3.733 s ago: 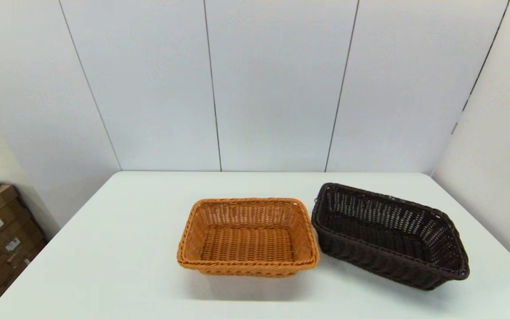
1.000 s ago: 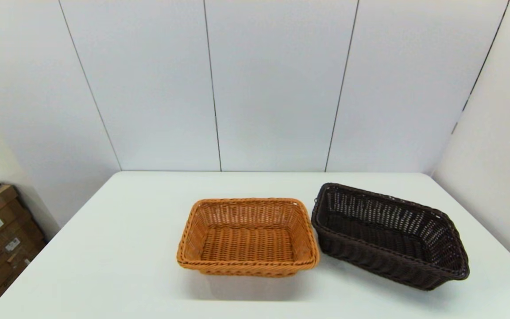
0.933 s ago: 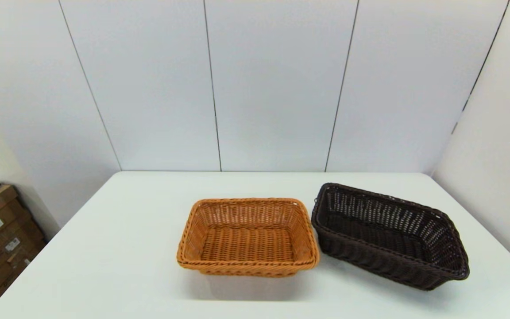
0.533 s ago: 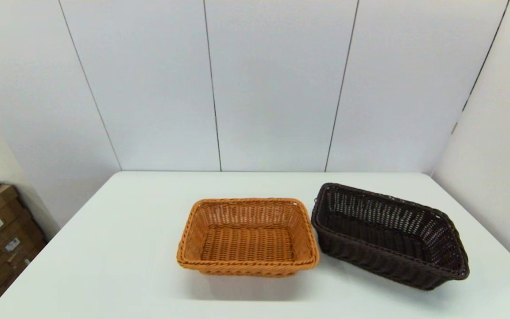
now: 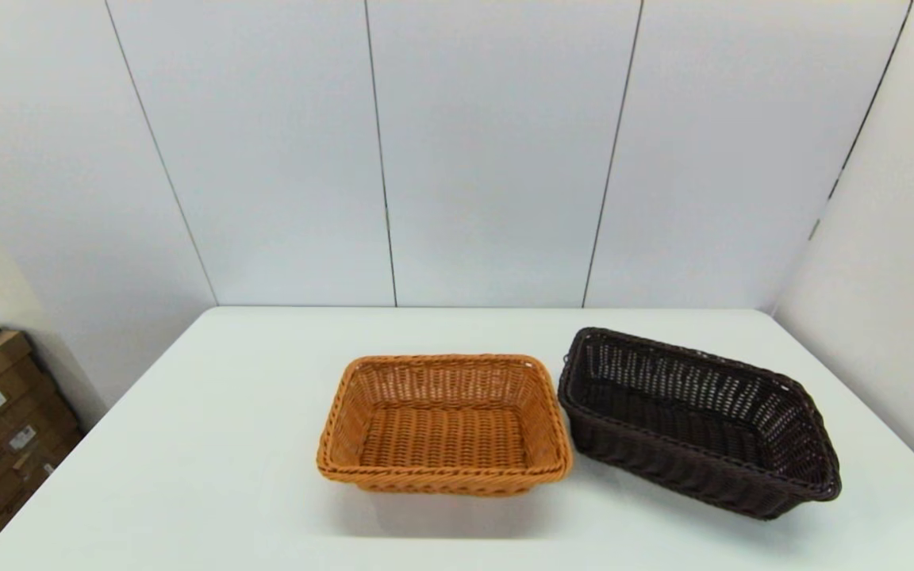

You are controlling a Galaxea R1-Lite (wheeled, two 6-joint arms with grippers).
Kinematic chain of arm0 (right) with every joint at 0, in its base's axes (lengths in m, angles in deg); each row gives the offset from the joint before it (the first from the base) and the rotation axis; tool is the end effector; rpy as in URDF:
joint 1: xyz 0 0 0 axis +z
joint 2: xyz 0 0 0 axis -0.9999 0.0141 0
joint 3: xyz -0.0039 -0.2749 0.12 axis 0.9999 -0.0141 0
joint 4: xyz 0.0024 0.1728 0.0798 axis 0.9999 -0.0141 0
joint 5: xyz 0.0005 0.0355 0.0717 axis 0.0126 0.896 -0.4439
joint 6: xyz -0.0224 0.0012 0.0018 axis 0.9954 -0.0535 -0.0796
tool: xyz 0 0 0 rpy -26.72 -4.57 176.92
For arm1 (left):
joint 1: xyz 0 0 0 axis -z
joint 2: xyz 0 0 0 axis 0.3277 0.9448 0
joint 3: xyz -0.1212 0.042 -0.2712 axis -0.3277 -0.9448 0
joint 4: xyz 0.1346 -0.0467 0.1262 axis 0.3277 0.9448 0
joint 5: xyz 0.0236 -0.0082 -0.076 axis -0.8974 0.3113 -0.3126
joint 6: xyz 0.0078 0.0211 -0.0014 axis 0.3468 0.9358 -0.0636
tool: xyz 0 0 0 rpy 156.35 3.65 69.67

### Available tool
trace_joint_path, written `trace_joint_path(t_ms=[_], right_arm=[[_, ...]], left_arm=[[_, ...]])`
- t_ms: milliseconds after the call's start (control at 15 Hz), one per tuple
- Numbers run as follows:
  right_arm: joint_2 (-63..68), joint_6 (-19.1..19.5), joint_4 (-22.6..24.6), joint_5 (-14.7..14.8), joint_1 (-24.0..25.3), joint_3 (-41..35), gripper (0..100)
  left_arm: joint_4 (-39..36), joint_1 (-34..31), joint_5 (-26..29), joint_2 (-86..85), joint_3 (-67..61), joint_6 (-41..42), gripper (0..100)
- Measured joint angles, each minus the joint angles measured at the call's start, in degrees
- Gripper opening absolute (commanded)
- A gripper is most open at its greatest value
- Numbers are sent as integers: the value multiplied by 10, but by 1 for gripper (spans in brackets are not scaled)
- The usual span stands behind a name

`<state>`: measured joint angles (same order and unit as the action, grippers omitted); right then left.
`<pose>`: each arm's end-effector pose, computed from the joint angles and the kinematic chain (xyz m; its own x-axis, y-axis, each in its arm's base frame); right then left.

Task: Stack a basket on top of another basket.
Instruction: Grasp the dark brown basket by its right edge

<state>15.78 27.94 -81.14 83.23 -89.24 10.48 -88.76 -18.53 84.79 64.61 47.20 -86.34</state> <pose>0.0420 0.0007 0.2140 0.9215 0.0283 -0.3873 0.0342 0.9875 0.1537 -0.0238 0.0008 0.0766 0.9999 0.0134 -0.0075 -0.0136 0.9995 -0.0301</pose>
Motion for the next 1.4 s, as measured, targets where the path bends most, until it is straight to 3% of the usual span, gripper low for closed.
trace_joint_path(t_ms=[200, 600, 1133, 1400], right_arm=[[166, -31, 0, 15, -23, 76, 100], [423, -58, -2, 32, -98, 192, 100], [586, -60, 2, 45, -124, 197, 100], [625, -56, 45, 43, -120, 177, 100]], left_arm=[[0, 0, 0, 0, 0, 0, 100], [0, 0, 0, 0, 0, 0, 100], [0, 0, 0, 0, 0, 0, 100], [0, 0, 0, 0, 0, 0, 100]])
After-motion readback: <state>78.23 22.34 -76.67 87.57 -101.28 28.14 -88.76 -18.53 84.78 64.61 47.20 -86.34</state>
